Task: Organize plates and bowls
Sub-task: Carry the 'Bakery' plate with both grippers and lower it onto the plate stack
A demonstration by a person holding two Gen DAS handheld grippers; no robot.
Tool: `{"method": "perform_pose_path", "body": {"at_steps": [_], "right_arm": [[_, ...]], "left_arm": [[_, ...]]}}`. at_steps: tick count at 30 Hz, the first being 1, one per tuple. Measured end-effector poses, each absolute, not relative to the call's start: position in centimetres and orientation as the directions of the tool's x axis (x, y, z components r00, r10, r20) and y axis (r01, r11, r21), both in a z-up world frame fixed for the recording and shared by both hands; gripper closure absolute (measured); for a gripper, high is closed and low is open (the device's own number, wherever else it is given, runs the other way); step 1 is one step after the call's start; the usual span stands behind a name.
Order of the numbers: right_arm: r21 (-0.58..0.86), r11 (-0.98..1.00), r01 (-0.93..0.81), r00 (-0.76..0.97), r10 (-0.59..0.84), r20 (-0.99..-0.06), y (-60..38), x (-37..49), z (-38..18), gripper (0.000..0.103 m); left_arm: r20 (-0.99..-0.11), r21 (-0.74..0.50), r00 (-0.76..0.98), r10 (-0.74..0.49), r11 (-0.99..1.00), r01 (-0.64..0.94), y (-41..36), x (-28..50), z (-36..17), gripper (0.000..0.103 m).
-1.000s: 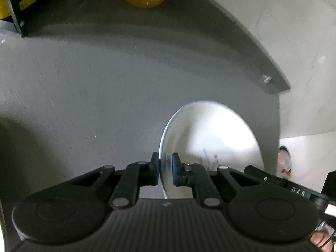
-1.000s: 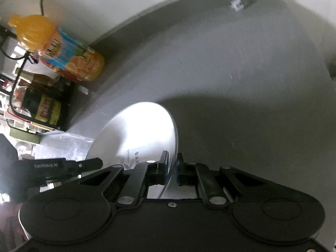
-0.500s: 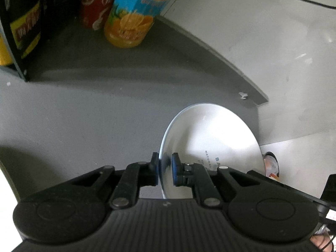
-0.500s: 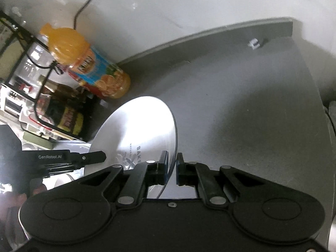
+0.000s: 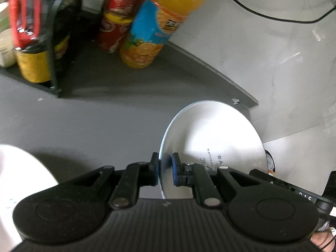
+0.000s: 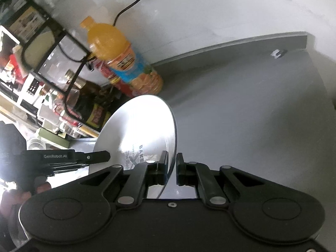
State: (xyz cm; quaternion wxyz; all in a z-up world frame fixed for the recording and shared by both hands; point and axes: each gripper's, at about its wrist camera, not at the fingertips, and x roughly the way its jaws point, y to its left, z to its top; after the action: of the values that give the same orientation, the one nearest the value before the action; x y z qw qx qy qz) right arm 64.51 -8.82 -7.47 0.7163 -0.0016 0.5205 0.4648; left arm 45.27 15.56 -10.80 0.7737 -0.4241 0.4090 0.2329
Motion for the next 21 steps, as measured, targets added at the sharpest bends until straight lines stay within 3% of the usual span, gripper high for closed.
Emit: {"method": "perform_pose_path", "body": {"at_steps": [21], "right_arm": [[0.513, 0.539, -0.669, -0.019, 0.677, -0.736, -4.4, 53.1, -7.5, 0.096]], "left_arm": [[-0.851, -0.430, 0.523, 0.044, 0.514, -0.742, 18.4, 33.1, -10.3, 0.092]]}}
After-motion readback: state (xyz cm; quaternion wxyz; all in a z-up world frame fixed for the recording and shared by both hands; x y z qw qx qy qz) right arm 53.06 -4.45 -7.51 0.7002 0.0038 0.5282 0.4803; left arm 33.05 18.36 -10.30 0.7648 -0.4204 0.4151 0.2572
